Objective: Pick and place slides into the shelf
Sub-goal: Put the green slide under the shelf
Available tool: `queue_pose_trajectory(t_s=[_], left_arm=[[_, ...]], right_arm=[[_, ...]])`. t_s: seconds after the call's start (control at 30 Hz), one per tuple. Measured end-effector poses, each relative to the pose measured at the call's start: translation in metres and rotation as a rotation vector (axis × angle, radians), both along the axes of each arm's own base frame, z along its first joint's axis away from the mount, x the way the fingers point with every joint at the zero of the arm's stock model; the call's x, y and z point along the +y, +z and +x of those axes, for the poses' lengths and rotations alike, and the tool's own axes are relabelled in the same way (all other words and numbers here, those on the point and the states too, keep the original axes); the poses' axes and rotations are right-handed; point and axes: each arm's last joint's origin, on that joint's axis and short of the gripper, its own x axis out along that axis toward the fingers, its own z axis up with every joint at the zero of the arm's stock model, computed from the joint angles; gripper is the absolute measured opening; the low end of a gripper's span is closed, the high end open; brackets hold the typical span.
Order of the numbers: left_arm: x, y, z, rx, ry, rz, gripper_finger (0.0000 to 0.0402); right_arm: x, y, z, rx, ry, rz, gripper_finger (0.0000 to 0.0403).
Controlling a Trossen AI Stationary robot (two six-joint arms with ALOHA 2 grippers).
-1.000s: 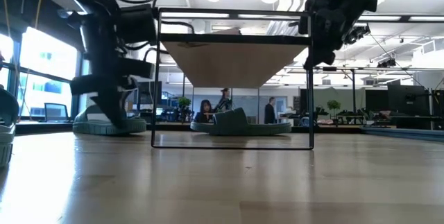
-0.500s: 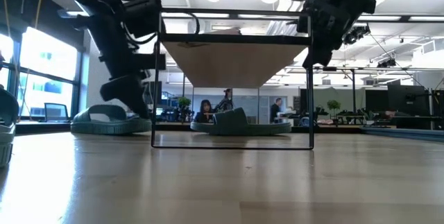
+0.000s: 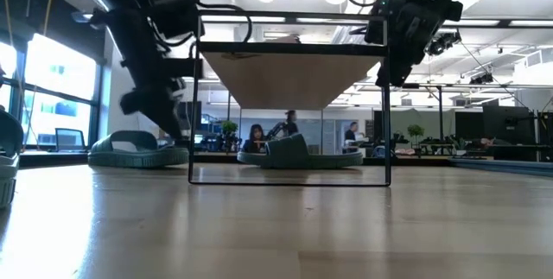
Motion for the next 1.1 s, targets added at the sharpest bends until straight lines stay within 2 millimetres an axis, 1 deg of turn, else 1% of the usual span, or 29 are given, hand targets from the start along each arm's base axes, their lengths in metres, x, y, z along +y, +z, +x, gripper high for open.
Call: queue_pose_trajectory(t_s=[0.13, 0.27, 0.47, 0.63, 0.77, 0.93, 1.1], left_arm=[[-0.004, 0.012, -0.015, 0.14, 0.007, -0.025, 0.0], [-0.006, 0.009, -0.025, 0.234, 0.043, -0.008, 0.0], [-0.005, -0.005, -0.027, 0.197, 0.111, 0.033, 0.0], [-0.009, -0.016, -0.033, 0.221, 0.056, -0.05, 0.0], [-0.011, -0.018, -0.035, 0.228, 0.03, -0.07, 0.0], [-0.007, -0.017, -0.029, 0.199, -0.005, -0.005, 0.0], [-0.005, -0.024, -0.022, 0.197, -0.012, 0.01, 0.0]], right_arm=[[0.002, 0.001, 0.002, -0.015, 0.02, 0.01, 0.0], [0.004, 0.002, 0.006, -0.041, 0.035, -0.002, 0.0], [0.004, 0.004, 0.009, -0.063, 0.02, 0.001, 0.0], [0.004, 0.004, 0.009, -0.062, 0.01, 0.008, 0.0], [0.004, 0.004, 0.01, -0.064, 0.002, 0.005, 0.0], [0.003, 0.005, 0.011, -0.077, -0.004, -0.001, 0.0], [0.003, 0.005, 0.011, -0.079, -0.013, 0.003, 0.0]])
